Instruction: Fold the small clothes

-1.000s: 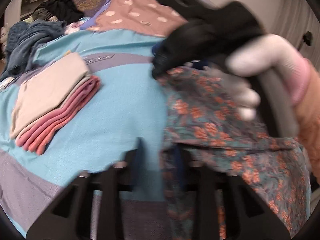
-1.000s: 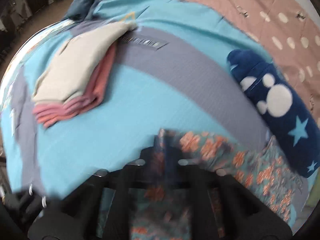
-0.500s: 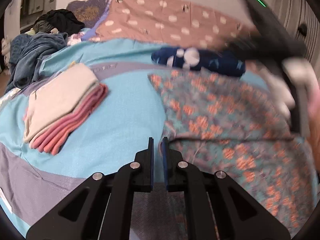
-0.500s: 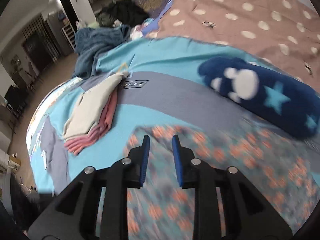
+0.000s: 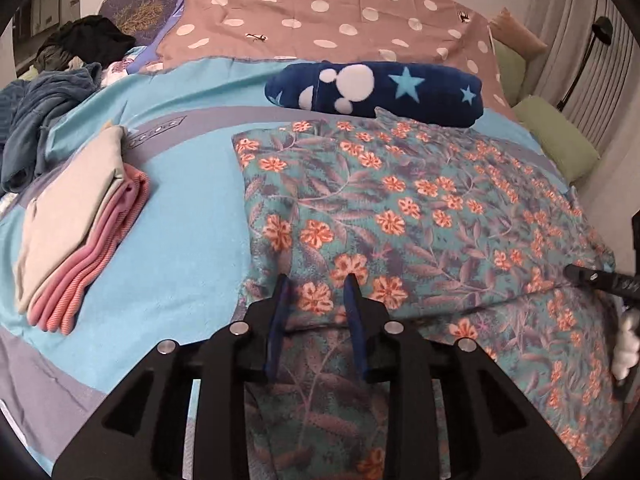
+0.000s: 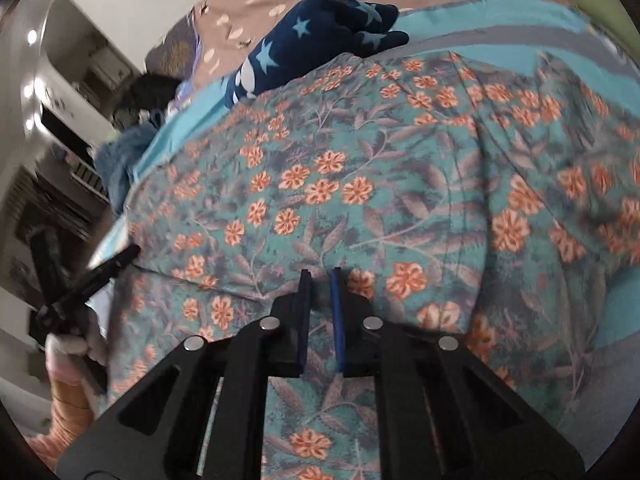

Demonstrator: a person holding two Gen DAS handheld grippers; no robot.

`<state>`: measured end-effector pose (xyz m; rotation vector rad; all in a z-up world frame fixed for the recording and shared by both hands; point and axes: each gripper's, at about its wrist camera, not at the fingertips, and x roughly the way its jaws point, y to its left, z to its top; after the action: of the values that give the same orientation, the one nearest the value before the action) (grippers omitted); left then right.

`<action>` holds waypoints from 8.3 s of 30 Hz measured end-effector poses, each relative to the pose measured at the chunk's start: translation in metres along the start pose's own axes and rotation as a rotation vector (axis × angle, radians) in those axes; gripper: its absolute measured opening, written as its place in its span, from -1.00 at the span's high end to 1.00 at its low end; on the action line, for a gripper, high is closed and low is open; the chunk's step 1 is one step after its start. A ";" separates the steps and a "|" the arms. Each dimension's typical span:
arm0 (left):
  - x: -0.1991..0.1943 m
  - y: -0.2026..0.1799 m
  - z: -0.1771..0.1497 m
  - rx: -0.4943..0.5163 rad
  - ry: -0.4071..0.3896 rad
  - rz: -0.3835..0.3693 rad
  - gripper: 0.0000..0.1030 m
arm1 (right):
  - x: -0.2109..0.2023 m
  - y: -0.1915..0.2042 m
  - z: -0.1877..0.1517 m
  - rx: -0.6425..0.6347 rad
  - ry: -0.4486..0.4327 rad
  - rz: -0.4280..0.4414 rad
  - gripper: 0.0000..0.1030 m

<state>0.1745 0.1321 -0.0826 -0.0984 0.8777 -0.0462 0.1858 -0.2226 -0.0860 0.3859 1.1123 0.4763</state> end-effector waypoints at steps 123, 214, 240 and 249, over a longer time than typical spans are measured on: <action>-0.052 -0.001 0.096 -0.146 -0.107 -0.306 0.89 | -0.066 -0.039 -0.026 -0.127 -0.163 -0.104 0.26; -0.189 0.029 -0.238 -0.152 0.095 -0.570 -0.16 | -0.220 -0.077 -0.268 0.109 -0.106 0.106 0.14; -0.157 0.027 -0.217 -0.246 0.064 -0.668 0.96 | -0.196 -0.073 -0.236 0.305 -0.021 0.384 0.89; -0.243 0.014 -0.190 -0.212 -0.182 -0.809 0.97 | -0.290 -0.037 -0.225 0.141 -0.280 0.404 0.92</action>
<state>-0.1273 0.1527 -0.0188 -0.6427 0.6124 -0.6903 -0.1187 -0.3984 0.0257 0.7849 0.7964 0.6774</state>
